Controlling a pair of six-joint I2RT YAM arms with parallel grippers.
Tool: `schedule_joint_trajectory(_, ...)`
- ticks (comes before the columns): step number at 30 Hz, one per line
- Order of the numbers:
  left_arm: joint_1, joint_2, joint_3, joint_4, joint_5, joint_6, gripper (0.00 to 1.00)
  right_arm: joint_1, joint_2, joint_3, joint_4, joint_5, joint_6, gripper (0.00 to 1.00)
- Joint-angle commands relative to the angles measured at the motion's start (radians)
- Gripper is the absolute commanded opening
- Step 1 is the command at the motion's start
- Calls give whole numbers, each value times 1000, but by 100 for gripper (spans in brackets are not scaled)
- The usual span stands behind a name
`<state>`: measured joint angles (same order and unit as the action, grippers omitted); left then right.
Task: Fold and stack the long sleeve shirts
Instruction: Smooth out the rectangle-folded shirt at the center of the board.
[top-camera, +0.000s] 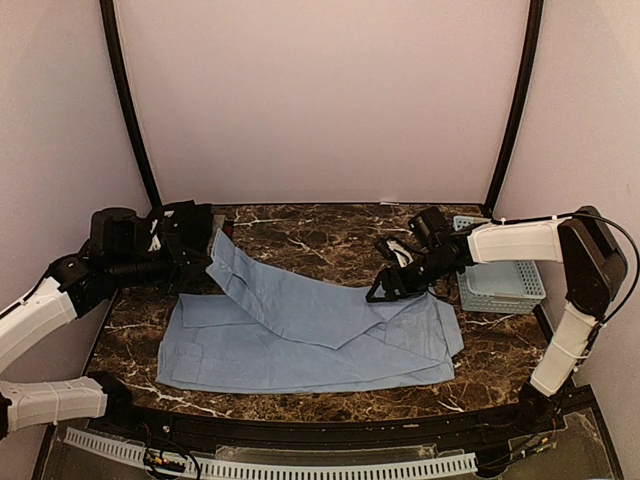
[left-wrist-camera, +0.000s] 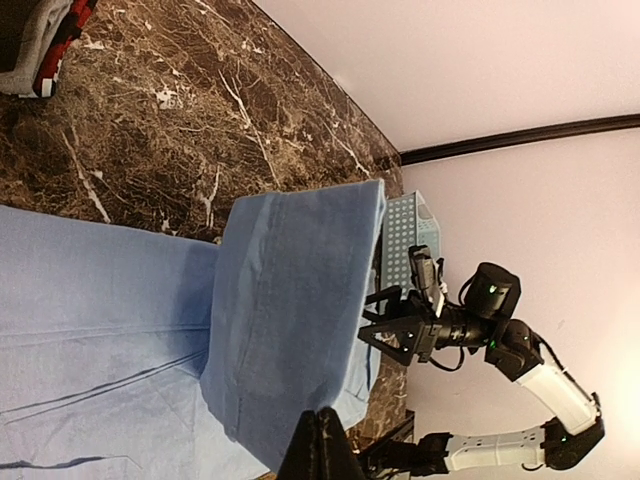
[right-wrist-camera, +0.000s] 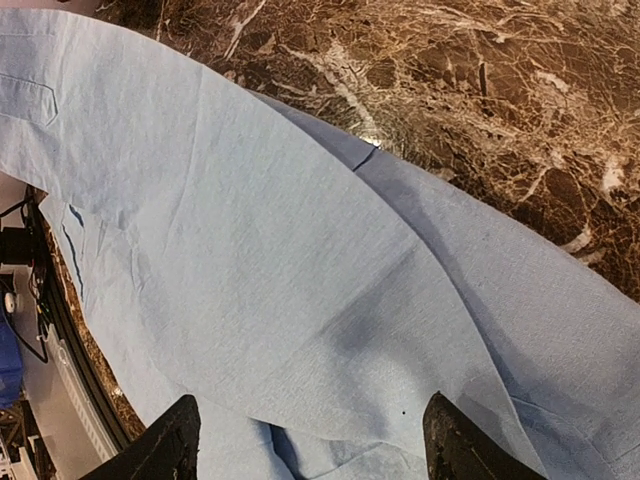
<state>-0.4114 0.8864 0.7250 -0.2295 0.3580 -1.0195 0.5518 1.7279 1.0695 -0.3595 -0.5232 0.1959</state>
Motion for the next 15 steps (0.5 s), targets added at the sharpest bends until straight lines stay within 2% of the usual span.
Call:
schedule_joint_trajectory(1, 34, -51, -45, 41, 68, -115, 0, 0, -17, 19, 22, -14, -9, 73)
schedule_joint_trajectory(15, 77, -100, -203, -9, -1, -135, 0, 44, -70, 43, -18, -24, -58, 73)
